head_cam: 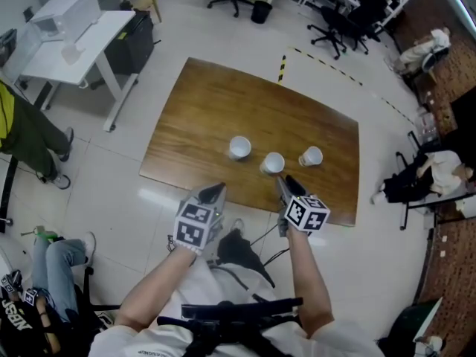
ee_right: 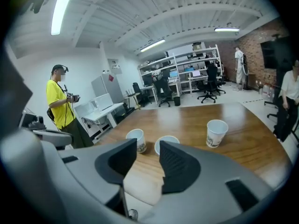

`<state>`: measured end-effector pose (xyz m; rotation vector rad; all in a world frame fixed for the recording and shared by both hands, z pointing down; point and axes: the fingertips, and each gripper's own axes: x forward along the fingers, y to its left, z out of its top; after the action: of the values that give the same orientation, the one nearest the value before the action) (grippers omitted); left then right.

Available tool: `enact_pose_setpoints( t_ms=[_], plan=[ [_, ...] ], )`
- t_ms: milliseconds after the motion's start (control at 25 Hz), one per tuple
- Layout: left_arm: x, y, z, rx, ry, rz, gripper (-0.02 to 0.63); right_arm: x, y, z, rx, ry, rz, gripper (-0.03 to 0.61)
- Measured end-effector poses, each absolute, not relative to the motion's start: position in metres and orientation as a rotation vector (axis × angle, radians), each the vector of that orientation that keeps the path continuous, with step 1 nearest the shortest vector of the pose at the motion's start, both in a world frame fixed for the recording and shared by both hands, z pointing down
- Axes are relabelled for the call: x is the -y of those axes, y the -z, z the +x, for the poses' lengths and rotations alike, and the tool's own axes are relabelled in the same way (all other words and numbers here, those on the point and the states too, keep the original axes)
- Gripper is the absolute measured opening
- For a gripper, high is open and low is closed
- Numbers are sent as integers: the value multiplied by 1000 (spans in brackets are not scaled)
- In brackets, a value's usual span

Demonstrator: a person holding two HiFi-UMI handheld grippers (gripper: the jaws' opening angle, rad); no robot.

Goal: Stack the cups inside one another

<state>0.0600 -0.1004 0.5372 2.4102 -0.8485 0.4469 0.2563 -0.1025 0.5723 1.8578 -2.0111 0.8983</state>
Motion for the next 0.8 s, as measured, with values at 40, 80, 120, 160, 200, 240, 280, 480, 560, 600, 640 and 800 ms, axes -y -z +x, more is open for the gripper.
enact_pose_setpoints(
  t_ms=[40,80,120,160,200,240,280,480,560,600,640,800],
  plan=[
    [103,-539,66,853,-446,2403,-3,109,-579,263,2000,-898,1844,181],
    [105,-541,72,857,-446,2395,-3,115,-585,270,1987,-899,1832,181],
    [105,-543,78,860,-446,2387,-3,120,-591,277,1973,-902,1819,181],
    [106,-544,84,863,-447,2380,-3,125,-596,283,1959,-905,1806,181],
    [107,-546,89,865,-447,2374,-3,130,-602,289,1947,-908,1791,181],
    [109,-547,94,868,-447,2371,-3,134,-609,294,1937,-912,1774,181],
    [110,-549,99,872,-448,2368,-3,139,-615,298,1927,-912,1758,181],
    [118,-558,108,896,-450,2343,-3,154,-644,306,1882,-929,1680,181],
    [122,-560,108,907,-448,2332,-2,158,-651,305,1873,-937,1658,180],
    [123,-562,109,912,-448,2327,-3,160,-653,306,1873,-943,1650,179],
    [124,-563,110,916,-447,2323,-3,162,-655,306,1875,-948,1642,179],
    [129,-566,112,937,-444,2309,-3,169,-661,306,1883,-956,1611,165]
  ],
)
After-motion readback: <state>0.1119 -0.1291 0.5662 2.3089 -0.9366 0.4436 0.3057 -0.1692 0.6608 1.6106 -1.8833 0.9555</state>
